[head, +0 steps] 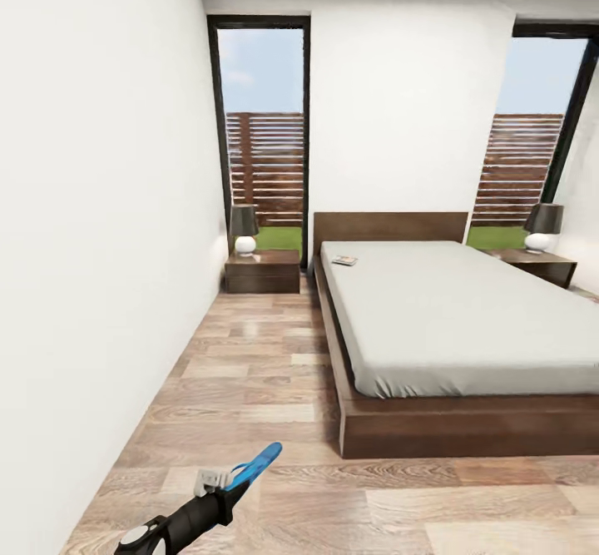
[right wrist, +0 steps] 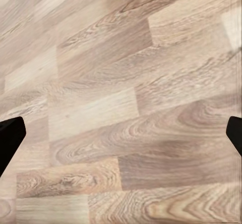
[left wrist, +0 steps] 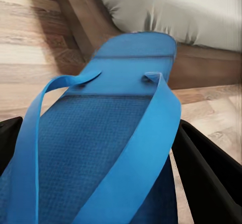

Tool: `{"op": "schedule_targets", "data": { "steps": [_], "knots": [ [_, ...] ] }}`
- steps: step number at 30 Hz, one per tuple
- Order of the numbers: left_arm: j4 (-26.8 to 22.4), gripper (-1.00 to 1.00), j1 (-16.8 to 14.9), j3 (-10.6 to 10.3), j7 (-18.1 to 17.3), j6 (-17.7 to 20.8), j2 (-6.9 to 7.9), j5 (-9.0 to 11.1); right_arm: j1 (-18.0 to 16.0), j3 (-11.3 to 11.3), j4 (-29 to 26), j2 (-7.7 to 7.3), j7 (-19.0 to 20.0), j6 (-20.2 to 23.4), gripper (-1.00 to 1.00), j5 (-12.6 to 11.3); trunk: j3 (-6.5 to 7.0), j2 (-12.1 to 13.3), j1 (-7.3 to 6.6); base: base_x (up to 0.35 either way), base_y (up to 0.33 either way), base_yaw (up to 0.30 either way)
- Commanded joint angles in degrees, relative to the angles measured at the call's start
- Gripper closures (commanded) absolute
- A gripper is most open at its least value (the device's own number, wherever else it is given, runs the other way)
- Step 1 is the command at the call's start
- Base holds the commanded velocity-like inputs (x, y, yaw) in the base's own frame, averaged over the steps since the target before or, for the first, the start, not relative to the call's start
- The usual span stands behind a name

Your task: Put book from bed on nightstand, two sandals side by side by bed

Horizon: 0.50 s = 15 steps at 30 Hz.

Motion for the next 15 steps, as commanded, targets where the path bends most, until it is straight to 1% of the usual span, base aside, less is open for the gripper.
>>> {"op": "schedule_targets", "data": {
  "steps": [1, 15],
  "knots": [
    [0.0, 1.00, 0.0, 0.1, -0.2, -0.1, 0.00, 0.2, -0.1, -0.1, 0.0, 0.01, 0.2, 0.6, -1.00, -0.5, -0.03, 0.0, -0.01, 0.000, 0.000, -0.300],
    [0.1, 1.00, 0.0, 0.1, -0.2, -0.1, 0.00, 0.2, -0.1, -0.1, 0.0, 0.01, 0.3, 0.6, -1.00, -0.5, 0.30, 0.0, -0.01, 0.000, 0.000, -0.300]
  ]
}}
